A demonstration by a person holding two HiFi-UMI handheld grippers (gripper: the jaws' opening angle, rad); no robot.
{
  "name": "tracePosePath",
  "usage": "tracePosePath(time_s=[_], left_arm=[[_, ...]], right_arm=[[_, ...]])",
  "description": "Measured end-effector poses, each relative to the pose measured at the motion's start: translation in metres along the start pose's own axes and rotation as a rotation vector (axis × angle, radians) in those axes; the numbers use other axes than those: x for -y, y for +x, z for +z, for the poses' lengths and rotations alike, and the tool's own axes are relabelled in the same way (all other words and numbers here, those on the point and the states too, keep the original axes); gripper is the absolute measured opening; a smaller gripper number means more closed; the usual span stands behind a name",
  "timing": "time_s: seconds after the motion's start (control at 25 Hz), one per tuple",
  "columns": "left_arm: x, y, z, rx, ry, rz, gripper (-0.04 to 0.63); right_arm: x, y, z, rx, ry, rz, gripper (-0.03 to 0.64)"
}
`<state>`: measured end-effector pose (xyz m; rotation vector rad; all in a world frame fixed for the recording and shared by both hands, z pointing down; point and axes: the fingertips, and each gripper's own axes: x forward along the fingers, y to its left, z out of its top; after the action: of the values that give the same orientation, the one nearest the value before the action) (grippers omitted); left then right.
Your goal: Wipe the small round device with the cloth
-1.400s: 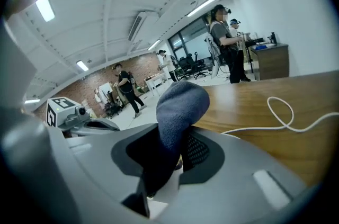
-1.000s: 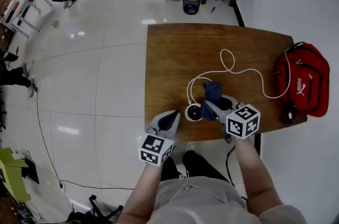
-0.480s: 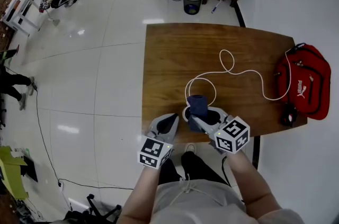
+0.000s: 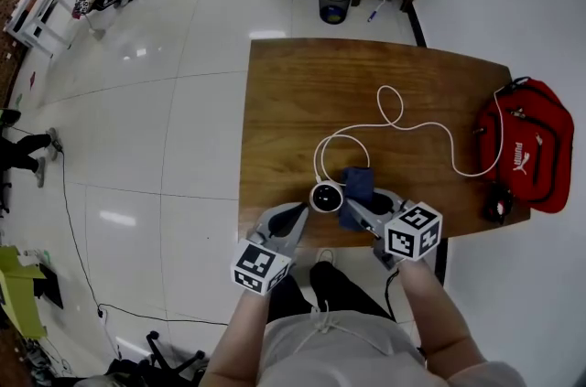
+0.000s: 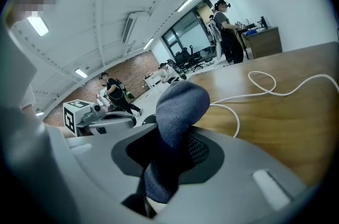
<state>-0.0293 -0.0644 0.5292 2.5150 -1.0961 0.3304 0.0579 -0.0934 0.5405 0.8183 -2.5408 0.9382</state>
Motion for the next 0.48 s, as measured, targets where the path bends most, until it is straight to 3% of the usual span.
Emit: tracePosePath(time_s=[0.08,0.16,0.24,0.32,0.36,0.4,0.48], left_arm=[[-0.001,0.006,-0.004,-0.004,0.015,0.015,0.015],[-0.002,0.013,-0.011,-0.016,0.023,0.028,0.127],[-0.002,0.02,-0.014,-0.008,0.013,0.032,0.19],[0.001,0.029,-0.018,-0.008,-0.021,0.005,0.294],[0.004,0.034,-0.022,-0.022,-0.032,-0.019,0.408],[0.008,0.04,-0.027,-0.04,-0.029,-0.041,0.465],[0.015,0.049,-0.034,-0.067,-0.001,-0.062,0.469]], right_arm=[[0.01,-0.004,0.001,-0.023,-0.045,-0.045,0.11],[0.019,-0.007,0.004,-0.042,-0.079,-0.07,0.11],[0.023,-0.007,0.007,-0.053,-0.096,-0.074,0.11],[0.029,-0.007,0.011,-0.055,-0.103,-0.077,0.11],[0.032,-0.007,0.012,-0.054,-0.103,-0.08,0.11],[0.035,-0.006,0.013,-0.052,-0.099,-0.081,0.11],[0.04,-0.004,0.013,-0.051,-0.094,-0.079,0.11]])
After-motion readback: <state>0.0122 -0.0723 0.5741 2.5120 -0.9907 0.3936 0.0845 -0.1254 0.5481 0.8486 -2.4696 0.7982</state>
